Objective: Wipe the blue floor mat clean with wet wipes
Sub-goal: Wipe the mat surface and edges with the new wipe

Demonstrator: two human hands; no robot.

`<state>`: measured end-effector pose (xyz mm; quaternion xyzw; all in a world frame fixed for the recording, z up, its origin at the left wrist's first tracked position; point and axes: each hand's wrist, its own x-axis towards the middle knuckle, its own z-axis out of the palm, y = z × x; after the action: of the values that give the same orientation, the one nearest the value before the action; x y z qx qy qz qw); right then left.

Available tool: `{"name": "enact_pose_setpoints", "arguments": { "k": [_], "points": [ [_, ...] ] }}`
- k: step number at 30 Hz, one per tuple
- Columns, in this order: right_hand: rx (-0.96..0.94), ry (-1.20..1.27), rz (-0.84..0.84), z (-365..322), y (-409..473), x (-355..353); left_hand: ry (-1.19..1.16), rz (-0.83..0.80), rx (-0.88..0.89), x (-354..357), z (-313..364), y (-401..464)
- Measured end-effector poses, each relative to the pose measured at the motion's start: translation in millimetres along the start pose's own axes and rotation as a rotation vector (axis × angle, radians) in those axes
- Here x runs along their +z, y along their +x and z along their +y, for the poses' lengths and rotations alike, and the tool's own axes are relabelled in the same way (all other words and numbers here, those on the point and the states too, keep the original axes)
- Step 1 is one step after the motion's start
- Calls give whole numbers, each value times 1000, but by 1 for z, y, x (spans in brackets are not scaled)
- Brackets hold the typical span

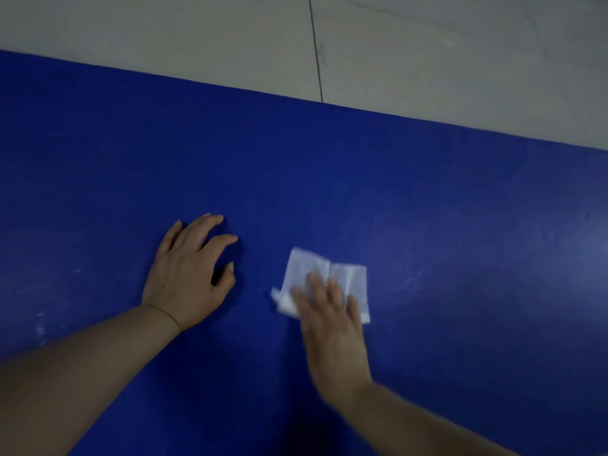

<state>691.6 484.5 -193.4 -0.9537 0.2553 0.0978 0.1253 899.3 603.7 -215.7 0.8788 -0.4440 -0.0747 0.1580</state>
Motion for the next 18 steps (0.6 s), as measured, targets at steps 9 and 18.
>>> {"name": "enact_pose_setpoints", "arguments": {
  "k": [9,18],
  "points": [
    [85,-23,-69,20,59,-25,81,-60,-21,8,12,-22],
    [34,-90,-257,-2,-18,-14,114,-142,-11,4,14,-23]
  ]
}}
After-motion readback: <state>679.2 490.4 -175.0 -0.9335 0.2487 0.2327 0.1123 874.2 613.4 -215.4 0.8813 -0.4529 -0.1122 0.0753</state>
